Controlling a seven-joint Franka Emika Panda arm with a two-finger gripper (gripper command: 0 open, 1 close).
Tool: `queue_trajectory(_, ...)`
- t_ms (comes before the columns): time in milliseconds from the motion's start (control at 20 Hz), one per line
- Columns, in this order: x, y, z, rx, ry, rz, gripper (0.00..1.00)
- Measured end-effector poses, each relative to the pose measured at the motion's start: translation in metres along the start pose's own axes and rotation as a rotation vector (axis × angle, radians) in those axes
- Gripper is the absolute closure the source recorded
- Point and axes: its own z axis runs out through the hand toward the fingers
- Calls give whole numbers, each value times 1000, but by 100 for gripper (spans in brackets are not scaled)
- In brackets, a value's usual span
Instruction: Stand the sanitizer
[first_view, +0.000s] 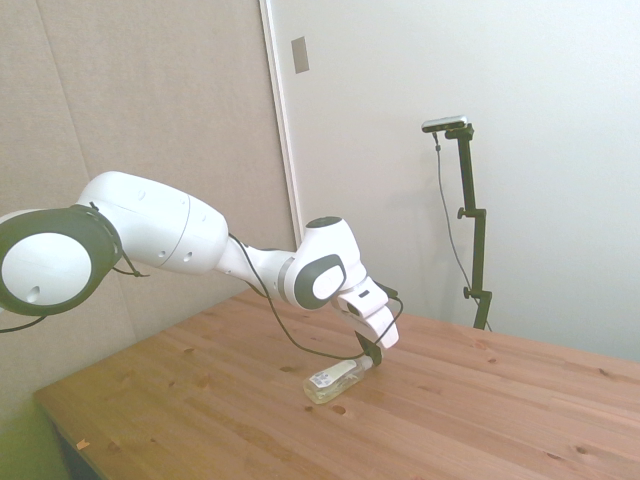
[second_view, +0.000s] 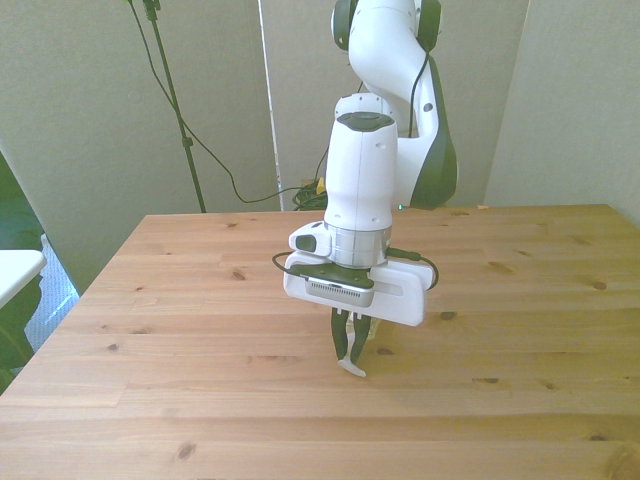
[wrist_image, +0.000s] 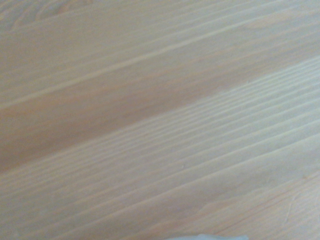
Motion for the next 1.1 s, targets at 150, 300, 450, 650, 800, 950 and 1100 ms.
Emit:
queue_trajectory(150,2,-6,-10,43,56,39,100)
queue_trajectory(300,-2,-14,-33,104,158,65,100)
queue_trajectory(450,-15,-17,-70,181,282,88,100)
queue_trajectory(650,-23,-13,-111,269,444,133,100)
queue_trajectory(800,-28,-15,-128,332,545,169,100)
queue_trajectory(950,-45,-17,-136,379,625,193,100)
queue_trajectory(1100,-66,-12,-126,405,690,207,100)
